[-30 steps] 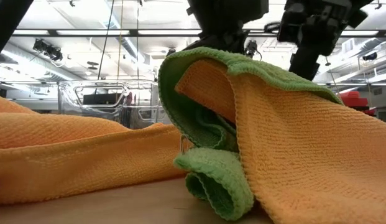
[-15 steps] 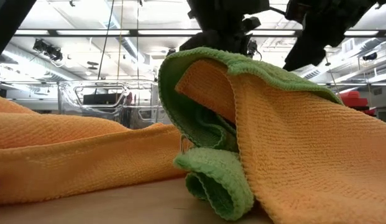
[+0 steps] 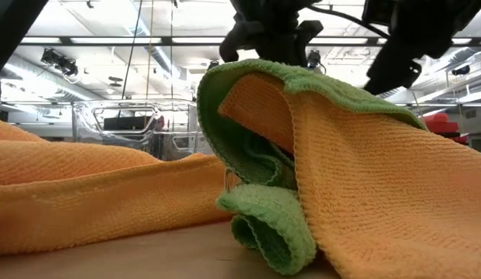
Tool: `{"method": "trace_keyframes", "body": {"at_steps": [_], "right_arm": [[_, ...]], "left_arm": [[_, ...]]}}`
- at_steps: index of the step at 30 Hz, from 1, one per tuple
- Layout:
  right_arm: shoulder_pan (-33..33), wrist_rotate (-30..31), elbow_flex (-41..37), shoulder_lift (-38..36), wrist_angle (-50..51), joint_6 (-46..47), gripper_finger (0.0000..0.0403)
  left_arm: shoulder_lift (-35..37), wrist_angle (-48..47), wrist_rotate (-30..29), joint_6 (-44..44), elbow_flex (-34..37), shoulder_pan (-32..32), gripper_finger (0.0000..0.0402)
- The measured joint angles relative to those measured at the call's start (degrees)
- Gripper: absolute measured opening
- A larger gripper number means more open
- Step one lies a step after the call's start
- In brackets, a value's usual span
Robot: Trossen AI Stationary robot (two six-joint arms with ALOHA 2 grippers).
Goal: Fold microfiber towels
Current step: Fold the left blue towel
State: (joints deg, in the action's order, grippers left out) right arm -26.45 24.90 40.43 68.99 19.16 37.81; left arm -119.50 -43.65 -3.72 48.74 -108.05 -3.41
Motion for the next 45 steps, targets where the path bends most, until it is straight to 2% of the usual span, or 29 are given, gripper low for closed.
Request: {"method": "trace_keyframes", "body": {"at_steps": [5,7,15,21,24,32,40,45], "right_arm": [[-2.21,12.22,3.26,5.91,0.47,-1.89,0.0251],[-2.32,15.17,5.17,7.79,1.17,-3.28,0.0250],[-0.29,20.47,8.11,13.63,1.88,-3.61,0.0250],[-0.01,25.52,8.08,15.63,1.57,-4.05,0.0250],[0.77,26.29,8.06,16.93,-0.02,-4.61,0.0250],[1.30,26.17,8.06,18.49,-4.29,-6.96,0.0242],[3.52,25.25,8.02,19.54,-3.87,-8.08,0.0167],[4.22,23.02,8.01,19.52,-3.99,-8.15,0.0111]], "left_arm": [[0.00,-0.94,0.17,-0.08,0.00,0.85,0.0018],[0.00,-1.54,0.14,-0.15,0.00,1.02,0.0013],[0.00,-1.75,0.08,-3.22,0.00,1.65,0.0031],[0.00,-1.76,0.10,-4.15,0.02,1.63,0.0016],[0.00,-1.19,0.08,-4.15,0.02,1.66,0.0013],[-0.02,-0.82,0.07,-4.12,0.02,1.72,0.0036],[-0.07,-1.06,0.00,-4.34,0.02,1.72,0.0014],[-0.07,-1.19,0.01,-4.57,0.02,1.72,0.0026]]}}
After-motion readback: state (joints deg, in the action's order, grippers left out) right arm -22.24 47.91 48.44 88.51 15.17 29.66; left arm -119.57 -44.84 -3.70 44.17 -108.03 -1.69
